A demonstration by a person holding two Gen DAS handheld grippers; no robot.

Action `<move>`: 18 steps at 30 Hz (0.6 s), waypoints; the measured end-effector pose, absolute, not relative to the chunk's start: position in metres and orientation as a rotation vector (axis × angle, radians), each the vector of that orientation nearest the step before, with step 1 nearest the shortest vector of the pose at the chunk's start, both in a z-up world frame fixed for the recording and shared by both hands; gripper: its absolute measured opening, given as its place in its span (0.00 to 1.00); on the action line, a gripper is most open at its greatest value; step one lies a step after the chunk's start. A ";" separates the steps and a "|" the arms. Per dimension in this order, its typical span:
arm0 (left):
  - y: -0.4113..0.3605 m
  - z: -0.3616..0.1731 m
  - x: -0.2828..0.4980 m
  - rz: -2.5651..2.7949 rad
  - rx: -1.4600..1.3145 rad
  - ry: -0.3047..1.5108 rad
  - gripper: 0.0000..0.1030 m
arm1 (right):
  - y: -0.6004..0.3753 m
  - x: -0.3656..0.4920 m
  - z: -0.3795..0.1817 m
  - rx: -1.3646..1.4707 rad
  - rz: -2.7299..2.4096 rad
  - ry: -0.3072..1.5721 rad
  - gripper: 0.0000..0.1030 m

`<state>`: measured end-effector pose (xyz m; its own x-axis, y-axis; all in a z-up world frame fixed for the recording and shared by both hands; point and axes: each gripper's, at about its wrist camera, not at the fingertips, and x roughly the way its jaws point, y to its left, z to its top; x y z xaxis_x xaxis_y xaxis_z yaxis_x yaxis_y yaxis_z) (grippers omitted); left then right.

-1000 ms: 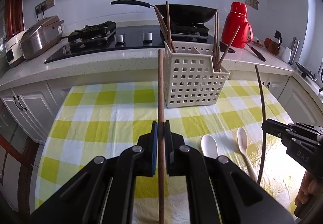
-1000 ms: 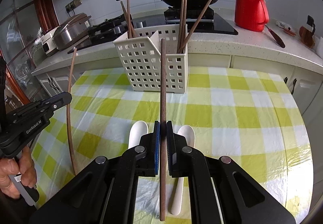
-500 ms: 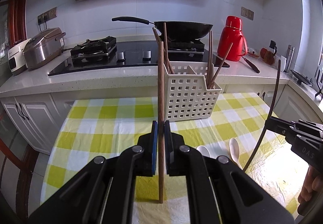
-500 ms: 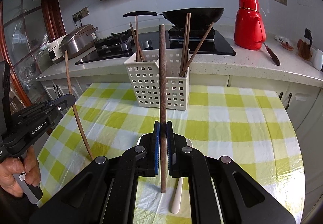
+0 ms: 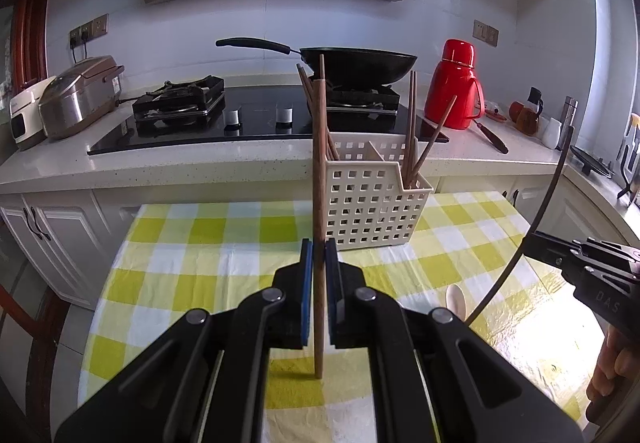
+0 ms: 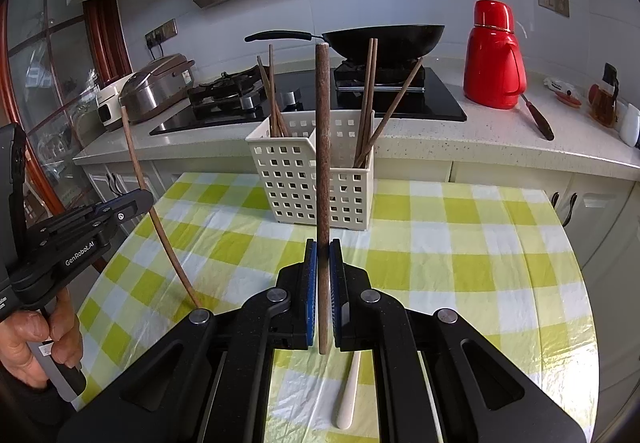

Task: Organize utensils
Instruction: 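Carry the left tool's chopstick upright to the basket while the right tool carries its own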

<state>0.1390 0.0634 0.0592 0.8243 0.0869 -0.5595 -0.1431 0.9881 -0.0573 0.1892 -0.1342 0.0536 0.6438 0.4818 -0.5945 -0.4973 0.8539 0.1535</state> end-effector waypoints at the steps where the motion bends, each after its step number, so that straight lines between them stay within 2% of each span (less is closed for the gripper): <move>1: 0.064 0.062 0.141 0.117 -0.101 0.586 0.06 | -0.134 0.192 0.056 -0.023 0.562 0.667 0.07; 18: 0.057 0.185 0.208 0.041 -0.055 0.413 0.06 | -0.125 0.261 0.165 -0.038 0.595 0.500 0.07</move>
